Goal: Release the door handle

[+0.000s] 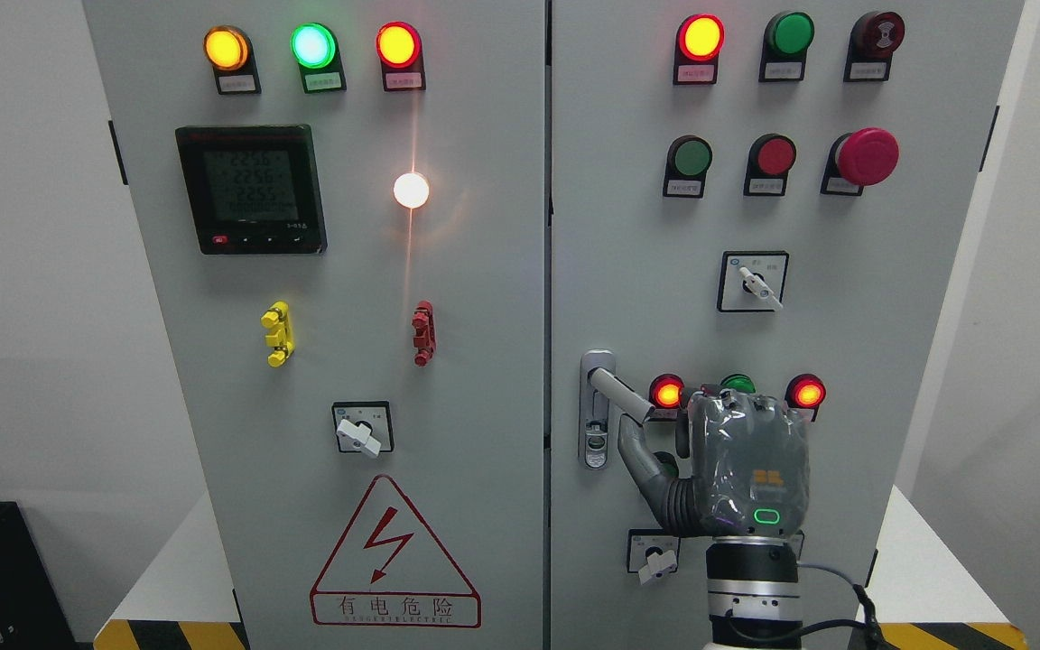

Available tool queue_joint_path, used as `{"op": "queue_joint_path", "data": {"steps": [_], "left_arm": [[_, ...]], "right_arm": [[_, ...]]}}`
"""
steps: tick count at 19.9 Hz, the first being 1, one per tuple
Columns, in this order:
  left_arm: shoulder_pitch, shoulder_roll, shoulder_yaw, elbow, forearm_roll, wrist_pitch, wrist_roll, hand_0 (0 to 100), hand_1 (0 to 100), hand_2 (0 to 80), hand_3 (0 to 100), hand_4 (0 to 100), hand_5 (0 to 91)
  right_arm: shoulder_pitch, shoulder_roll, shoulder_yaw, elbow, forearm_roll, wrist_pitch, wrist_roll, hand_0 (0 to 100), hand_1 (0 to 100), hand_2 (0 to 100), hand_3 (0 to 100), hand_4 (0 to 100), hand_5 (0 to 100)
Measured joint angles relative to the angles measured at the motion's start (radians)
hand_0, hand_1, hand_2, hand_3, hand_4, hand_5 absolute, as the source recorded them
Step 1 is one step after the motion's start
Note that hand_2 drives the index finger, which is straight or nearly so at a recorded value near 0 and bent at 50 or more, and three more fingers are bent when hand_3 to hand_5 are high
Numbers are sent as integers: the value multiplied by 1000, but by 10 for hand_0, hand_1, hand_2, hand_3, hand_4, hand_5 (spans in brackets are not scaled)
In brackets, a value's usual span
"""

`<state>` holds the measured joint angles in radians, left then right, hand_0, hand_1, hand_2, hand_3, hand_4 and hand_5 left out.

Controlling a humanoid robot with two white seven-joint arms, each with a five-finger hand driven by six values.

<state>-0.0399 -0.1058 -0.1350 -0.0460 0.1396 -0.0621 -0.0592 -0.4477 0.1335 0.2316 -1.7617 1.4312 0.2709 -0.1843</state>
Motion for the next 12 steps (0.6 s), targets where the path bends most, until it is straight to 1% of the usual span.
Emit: {"op": "queue_joint_path", "data": {"steps": [12], "left_arm": [[0, 0, 0, 0, 0, 0, 0, 120, 556, 0, 0, 0, 0]], "right_arm": [[-2, 0, -3, -5, 0, -2, 0, 412, 407, 959, 1000, 1000, 1000]]}}
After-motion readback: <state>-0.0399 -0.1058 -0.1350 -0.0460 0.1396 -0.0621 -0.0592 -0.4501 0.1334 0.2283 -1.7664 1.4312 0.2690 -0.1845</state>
